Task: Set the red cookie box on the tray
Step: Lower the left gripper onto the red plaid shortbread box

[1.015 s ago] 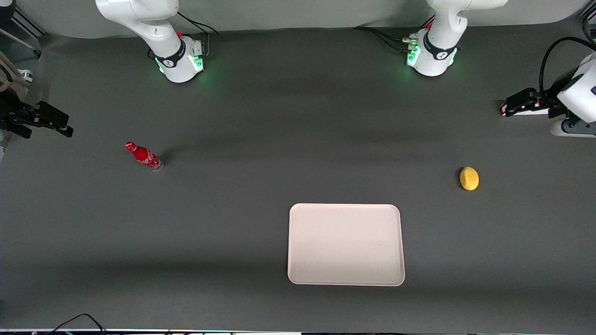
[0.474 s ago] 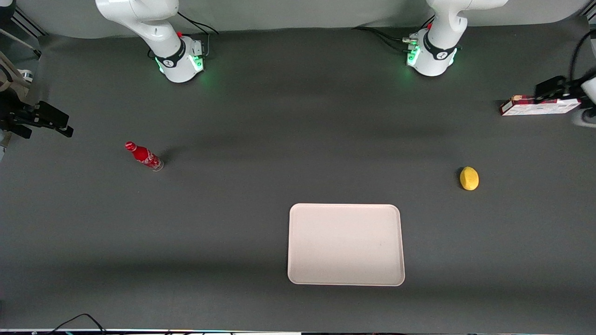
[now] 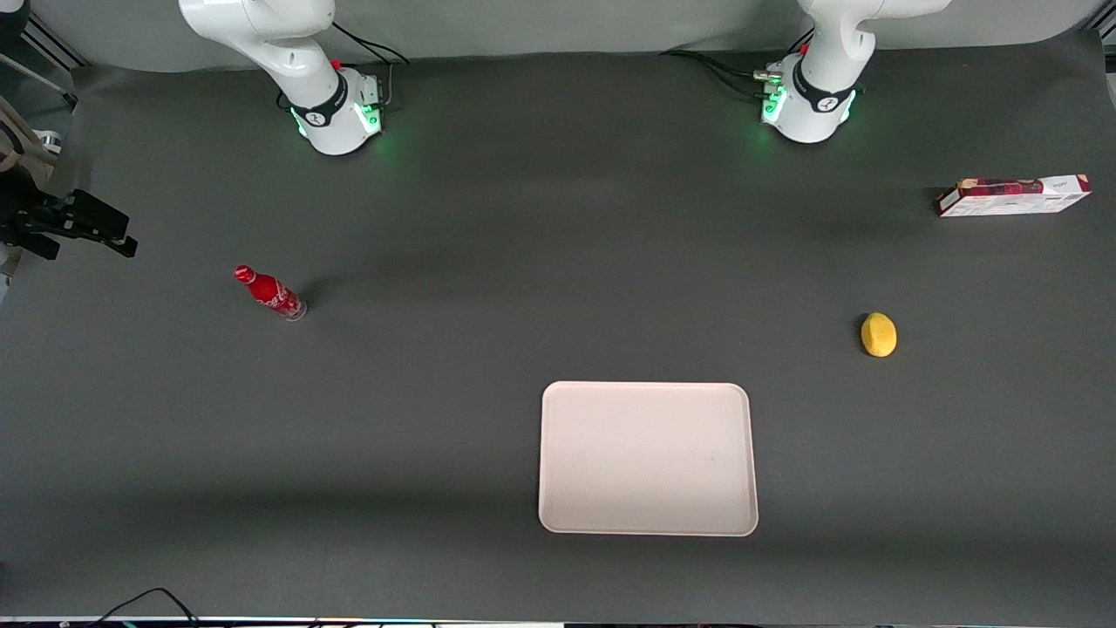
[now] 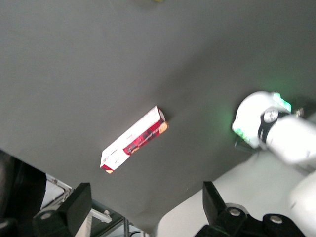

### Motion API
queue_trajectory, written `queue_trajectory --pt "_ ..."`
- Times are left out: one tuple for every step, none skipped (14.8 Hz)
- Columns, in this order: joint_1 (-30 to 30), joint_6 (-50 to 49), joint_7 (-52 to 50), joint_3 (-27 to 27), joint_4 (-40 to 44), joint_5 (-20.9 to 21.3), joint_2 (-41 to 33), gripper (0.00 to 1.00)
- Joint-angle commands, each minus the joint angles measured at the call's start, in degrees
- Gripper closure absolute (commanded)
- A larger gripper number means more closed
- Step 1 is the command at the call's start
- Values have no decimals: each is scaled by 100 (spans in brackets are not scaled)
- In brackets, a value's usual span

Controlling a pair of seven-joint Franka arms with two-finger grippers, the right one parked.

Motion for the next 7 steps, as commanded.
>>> queue_trajectory --pt "-116 775 1807 1009 -1064 155 -81 0" --pt "-107 1195 2281 1291 -1459 155 -81 0" --pt "-107 1748 2704 1650 -1916 155 -81 0" --pt "-107 2388 3082 1932 -2373 146 -81 0" --pt "-107 3074 3425 2205 -2847 155 -81 0" --pt "-98 3698 3690 2451 -3226 155 -63 0" --pt "-98 4209 3849 2636 -3561 138 -37 0"
